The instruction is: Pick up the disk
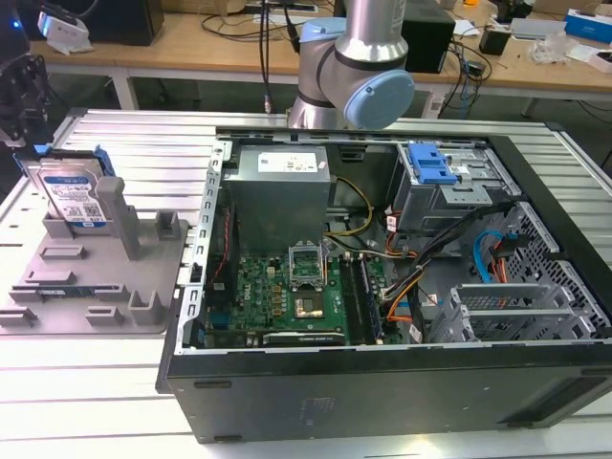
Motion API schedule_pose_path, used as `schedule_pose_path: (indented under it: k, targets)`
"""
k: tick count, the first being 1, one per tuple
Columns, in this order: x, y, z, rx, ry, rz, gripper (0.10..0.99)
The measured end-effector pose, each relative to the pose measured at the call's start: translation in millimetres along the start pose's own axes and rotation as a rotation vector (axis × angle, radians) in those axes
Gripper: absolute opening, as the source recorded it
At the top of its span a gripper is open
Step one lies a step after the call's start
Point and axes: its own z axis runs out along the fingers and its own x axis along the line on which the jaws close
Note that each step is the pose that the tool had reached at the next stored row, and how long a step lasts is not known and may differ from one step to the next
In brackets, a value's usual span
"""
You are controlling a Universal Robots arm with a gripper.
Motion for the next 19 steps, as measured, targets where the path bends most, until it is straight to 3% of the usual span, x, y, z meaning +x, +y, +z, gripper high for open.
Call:
schedule_pose_path:
  k: [19]
  targets:
    - [-3.0,-0.7,16.7,-0.005,0.0054,0.000,0.482]
